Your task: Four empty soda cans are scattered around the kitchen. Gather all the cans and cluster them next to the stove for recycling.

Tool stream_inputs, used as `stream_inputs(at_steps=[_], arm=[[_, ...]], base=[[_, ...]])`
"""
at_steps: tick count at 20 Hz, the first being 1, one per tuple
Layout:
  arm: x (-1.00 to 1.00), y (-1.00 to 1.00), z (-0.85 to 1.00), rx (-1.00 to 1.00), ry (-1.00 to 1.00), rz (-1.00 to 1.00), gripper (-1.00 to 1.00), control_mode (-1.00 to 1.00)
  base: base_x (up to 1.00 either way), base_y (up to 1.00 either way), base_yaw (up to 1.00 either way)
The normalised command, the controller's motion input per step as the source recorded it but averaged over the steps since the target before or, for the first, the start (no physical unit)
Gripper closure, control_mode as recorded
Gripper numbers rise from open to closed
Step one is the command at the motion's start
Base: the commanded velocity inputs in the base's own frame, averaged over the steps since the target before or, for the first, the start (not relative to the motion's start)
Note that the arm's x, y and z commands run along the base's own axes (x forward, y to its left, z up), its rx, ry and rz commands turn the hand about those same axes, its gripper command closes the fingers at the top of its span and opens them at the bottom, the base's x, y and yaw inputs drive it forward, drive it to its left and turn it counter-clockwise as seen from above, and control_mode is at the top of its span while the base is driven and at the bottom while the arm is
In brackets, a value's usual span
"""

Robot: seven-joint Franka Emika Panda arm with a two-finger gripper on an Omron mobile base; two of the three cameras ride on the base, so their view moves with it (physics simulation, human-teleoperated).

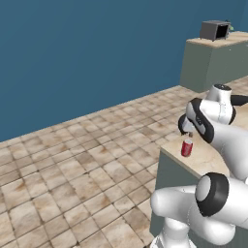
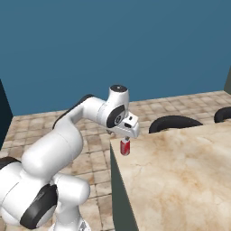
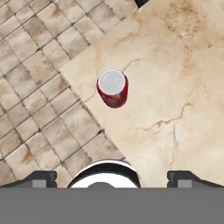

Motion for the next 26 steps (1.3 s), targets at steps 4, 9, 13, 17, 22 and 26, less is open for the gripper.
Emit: stream_inputs(at_steps=[4, 9, 13, 17, 22, 26], arm=[[0.08, -0.05, -0.1, 0.02, 0.01, 0.0, -1.0, -1.0], [0.18, 0.0, -0.11, 0.0, 0.0, 0.0, -1.0, -1.0], [0.18, 0.0, -0.12, 0.0, 0.0, 0.0, -1.0, -1.0], [0.14, 0.0, -0.15, 0.0, 0.0, 0.0, -1.0, -1.0], [0.17, 0.0, -0.15, 0.0, 0.0, 0.0, -1.0, -1.0], [0.16, 0.0, -0.17, 0.0, 0.0, 0.0, -1.0, -1.0]], base=[[0.0, 0.0, 0.0], [0.0, 0.0, 0.0], [0.0, 0.0, 0.0], [0.0, 0.0, 0.0], [0.0, 0.0, 0.0], [0.0, 0.0, 0.0]])
